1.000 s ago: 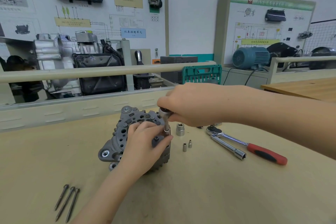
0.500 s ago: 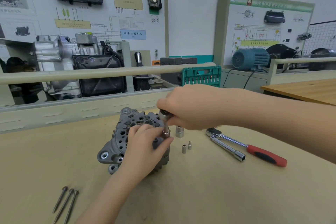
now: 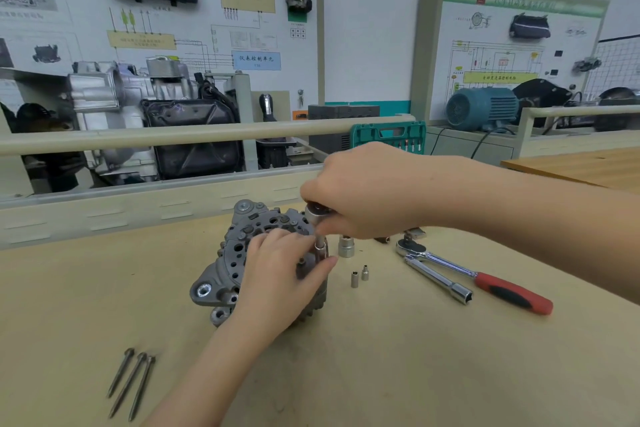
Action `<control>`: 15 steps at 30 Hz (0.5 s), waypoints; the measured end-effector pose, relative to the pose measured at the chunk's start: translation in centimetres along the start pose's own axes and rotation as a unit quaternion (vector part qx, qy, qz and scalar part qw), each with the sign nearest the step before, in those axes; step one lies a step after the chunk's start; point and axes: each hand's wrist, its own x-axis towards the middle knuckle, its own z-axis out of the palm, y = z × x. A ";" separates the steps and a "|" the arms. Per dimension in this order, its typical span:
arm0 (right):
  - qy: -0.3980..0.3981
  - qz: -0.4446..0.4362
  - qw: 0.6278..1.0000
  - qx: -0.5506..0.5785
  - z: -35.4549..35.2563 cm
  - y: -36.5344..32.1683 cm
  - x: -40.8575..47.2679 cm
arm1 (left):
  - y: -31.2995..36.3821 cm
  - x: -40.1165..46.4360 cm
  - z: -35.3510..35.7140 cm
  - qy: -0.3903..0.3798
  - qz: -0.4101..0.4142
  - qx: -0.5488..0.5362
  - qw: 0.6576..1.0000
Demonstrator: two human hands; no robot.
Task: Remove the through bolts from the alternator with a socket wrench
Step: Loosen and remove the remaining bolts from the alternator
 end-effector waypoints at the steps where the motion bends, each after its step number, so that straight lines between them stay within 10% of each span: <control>1: -0.008 -0.008 1.000 0.014 0.1 0.1 0.1 | -0.2 0.1 -0.1 -0.018 0.000 -0.021 1.000; 15: 0.012 -0.003 1.000 -0.019 0.5 0.0 0.3 | 0.0 -0.1 0.4 0.000 -0.014 -0.070 0.997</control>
